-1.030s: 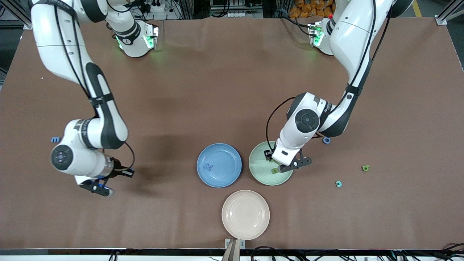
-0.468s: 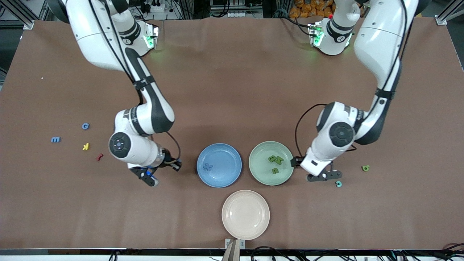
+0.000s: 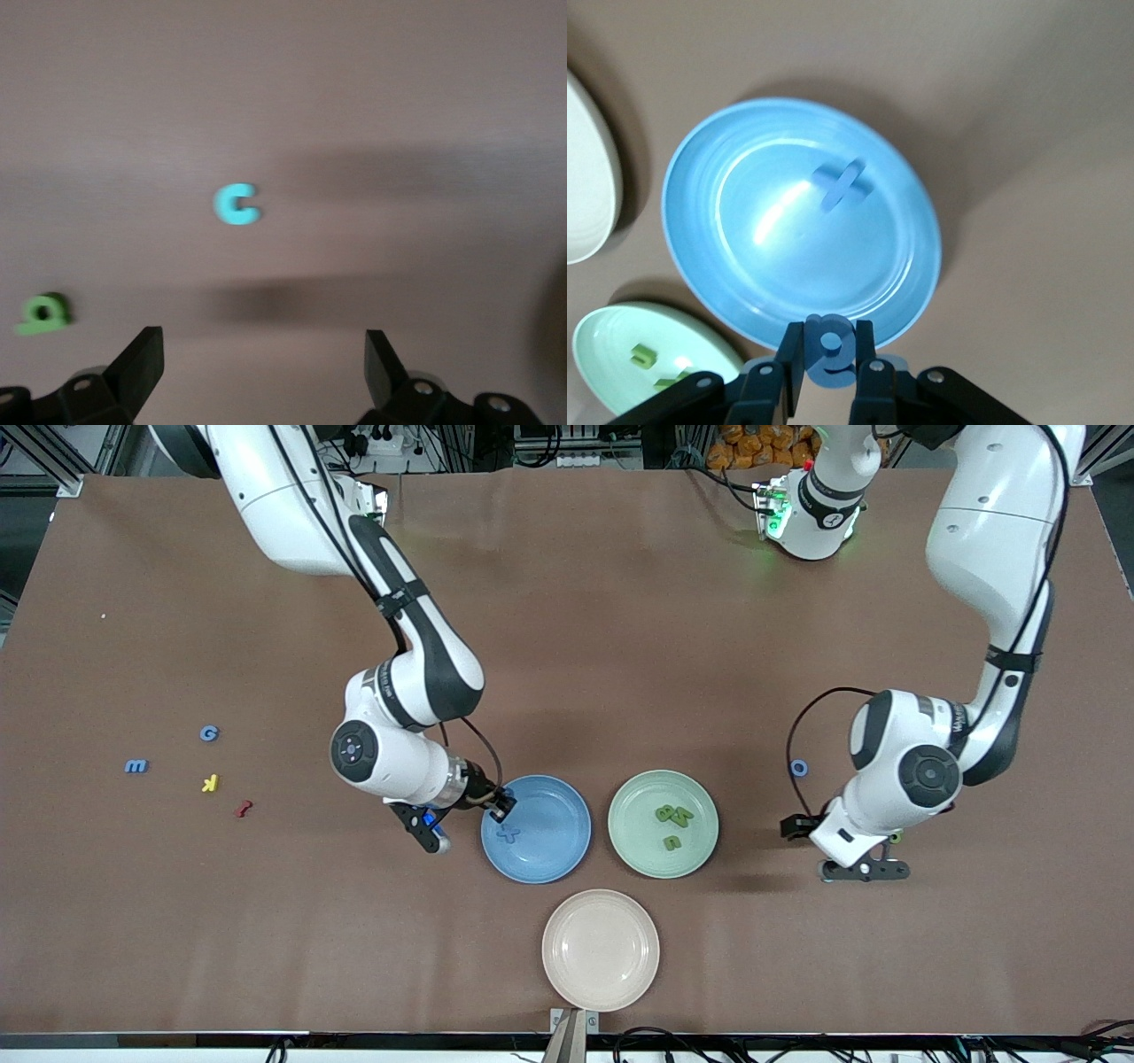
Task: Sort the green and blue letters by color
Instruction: 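Release the B while the right gripper drops the o into the blue plate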
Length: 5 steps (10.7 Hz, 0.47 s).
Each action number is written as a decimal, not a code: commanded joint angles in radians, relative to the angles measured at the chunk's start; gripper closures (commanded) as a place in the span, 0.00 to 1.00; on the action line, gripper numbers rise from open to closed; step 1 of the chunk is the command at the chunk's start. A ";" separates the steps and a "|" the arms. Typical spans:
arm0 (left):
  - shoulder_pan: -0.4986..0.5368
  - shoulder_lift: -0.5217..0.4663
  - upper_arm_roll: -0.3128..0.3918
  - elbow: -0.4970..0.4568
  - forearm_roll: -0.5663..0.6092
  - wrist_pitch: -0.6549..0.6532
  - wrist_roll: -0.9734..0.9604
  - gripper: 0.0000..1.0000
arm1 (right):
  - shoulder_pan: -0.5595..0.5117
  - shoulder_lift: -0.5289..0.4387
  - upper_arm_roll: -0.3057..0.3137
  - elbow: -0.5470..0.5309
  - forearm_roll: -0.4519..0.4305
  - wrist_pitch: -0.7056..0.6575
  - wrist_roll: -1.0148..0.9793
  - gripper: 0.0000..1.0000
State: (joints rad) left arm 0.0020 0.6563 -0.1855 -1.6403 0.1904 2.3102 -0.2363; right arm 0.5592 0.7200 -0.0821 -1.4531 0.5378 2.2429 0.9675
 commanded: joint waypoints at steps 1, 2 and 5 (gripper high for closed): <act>0.119 -0.027 -0.032 -0.042 0.061 0.000 0.110 0.00 | 0.045 0.010 -0.011 0.004 0.014 0.072 0.109 0.00; 0.154 -0.026 -0.034 -0.042 0.063 0.003 0.167 0.00 | 0.045 0.009 -0.016 0.000 -0.020 0.066 0.103 0.00; 0.262 -0.014 -0.095 -0.078 0.063 0.073 0.223 0.00 | 0.003 -0.005 -0.019 -0.012 -0.247 -0.026 0.087 0.00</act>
State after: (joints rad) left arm 0.1880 0.6563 -0.2205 -1.6625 0.2249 2.3220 -0.0348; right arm 0.5973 0.7247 -0.0969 -1.4550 0.4034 2.2803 1.0563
